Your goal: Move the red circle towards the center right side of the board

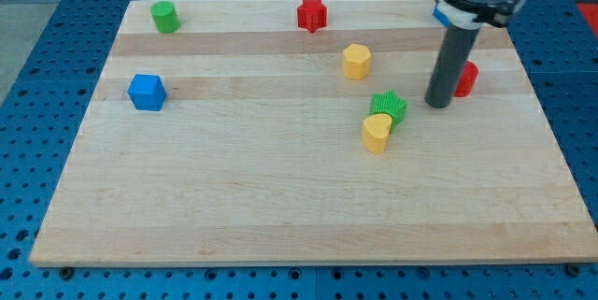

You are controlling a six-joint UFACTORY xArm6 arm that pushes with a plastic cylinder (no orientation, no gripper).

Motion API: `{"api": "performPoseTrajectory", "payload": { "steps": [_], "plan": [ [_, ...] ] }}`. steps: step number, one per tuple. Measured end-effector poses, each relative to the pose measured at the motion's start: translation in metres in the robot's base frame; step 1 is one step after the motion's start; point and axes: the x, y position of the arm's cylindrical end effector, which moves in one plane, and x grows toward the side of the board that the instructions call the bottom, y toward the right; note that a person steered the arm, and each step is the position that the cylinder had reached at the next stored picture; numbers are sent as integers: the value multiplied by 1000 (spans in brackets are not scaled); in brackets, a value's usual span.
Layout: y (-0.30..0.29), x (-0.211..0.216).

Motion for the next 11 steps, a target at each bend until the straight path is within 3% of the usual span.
{"api": "performPoseTrajectory", "payload": {
  "steps": [3,11],
  "plan": [
    [-9,-39],
    [24,-39]
  ]
}}
